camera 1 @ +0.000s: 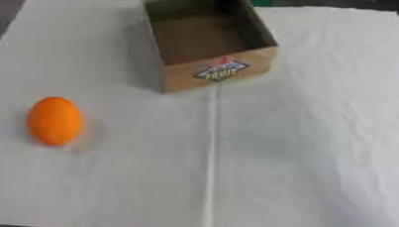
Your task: Pick up objects on the table and place them in the box.
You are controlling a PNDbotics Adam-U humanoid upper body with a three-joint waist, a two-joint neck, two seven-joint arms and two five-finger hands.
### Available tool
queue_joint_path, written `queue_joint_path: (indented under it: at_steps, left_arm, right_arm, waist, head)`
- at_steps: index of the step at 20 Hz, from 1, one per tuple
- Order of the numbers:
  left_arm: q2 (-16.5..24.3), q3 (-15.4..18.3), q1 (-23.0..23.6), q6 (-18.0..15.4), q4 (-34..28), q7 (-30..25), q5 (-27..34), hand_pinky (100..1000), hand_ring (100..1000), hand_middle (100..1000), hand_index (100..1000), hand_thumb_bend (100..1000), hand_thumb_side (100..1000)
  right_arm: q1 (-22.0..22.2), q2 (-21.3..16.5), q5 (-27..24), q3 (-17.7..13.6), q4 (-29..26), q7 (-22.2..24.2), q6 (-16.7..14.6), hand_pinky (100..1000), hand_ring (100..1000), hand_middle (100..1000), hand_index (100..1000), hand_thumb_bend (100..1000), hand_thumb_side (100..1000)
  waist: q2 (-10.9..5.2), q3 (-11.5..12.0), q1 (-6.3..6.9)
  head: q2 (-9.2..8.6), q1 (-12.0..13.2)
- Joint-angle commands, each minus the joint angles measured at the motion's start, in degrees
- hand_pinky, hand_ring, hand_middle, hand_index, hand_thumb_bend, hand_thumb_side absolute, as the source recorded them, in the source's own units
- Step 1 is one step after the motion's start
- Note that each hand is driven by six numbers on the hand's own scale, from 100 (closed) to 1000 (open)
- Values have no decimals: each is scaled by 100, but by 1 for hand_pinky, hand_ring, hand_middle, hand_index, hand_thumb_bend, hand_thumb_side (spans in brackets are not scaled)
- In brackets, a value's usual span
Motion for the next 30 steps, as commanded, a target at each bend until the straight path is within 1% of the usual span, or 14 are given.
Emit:
queue_joint_path:
  at_steps: [1, 2, 3, 9, 12, 15, 18, 22, 28, 30]
  left_arm:
    - [588, -369, -105, 92, 117, -264, -284, 573, 778, 757, 954, 780, 1000]
    - [635, -501, -122, 63, 190, -345, -366, 572, 778, 759, 952, 864, 1000]
    - [642, -631, -158, 40, 269, -425, -446, 572, 782, 766, 950, 1000, 995]
    - [657, -1360, -249, -249, 730, -874, -890, 587, 819, 818, 957, 1000, 1000]
    - [745, -1724, -186, -460, 885, -1098, -912, 594, 826, 827, 965, 1000, 995]
    - [846, -2041, -154, -645, 1034, -1331, -931, 591, 821, 822, 970, 1000, 953]
    - [839, -2156, -139, -782, 1093, -1588, -931, 590, 816, 818, 974, 1000, 881]
    - [875, -2276, -30, -925, 1060, -1931, -683, 601, 817, 827, 1000, 1000, 814]
    - [1033, -2365, 151, -1139, 874, -2415, -252, 588, 784, 790, 994, 1000, 822]
    - [1053, -2342, 155, -1163, 789, -2592, -189, 581, 771, 772, 977, 1000, 801]
  right_arm:
    - [-50, -181, -22, 10, -82, 51, 4, 791, 819, 747, 842, 100, 1000]
    - [-59, -177, -29, 19, -82, 63, 7, 791, 819, 746, 842, 100, 1000]
    - [-62, -174, -34, 24, -82, 72, 11, 791, 819, 746, 842, 100, 1000]
    - [-51, -174, -45, 28, -82, 95, 15, 791, 820, 746, 842, 100, 1000]
    - [-52, -171, -45, 35, -82, 108, 19, 792, 821, 745, 842, 100, 1000]
    - [-47, -169, -42, 38, -82, 119, 27, 793, 821, 745, 842, 100, 1000]
    - [-44, -159, -38, 41, -82, 126, 35, 794, 822, 744, 841, 100, 1000]
    - [-46, -152, -40, 44, -82, 132, 42, 794, 822, 743, 840, 100, 1000]
    - [-49, -141, -46, 54, -82, 140, 47, 796, 823, 742, 839, 100, 1000]
    - [-48, -133, -48, 56, -82, 143, 52, 796, 823, 741, 839, 100, 1000]
  waist:
    - [-114, -30, 12]
    - [-114, -44, 13]
    - [-116, -49, 13]
    - [-107, -103, 3]
    - [-89, -108, 11]
    - [-74, -95, 17]
    - [-56, -91, 18]
    - [-38, -106, 15]
    - [-14, -109, 22]
    - [-6, -102, 22]
  head:
    - [-35, 55]
    - [-52, 66]
    - [-64, 67]
    - [-103, -20]
    - [-117, -37]
    - [-131, -40]
    - [-150, -41]
    - [-173, -33]
    - [-189, -12]
    - [-188, -3]
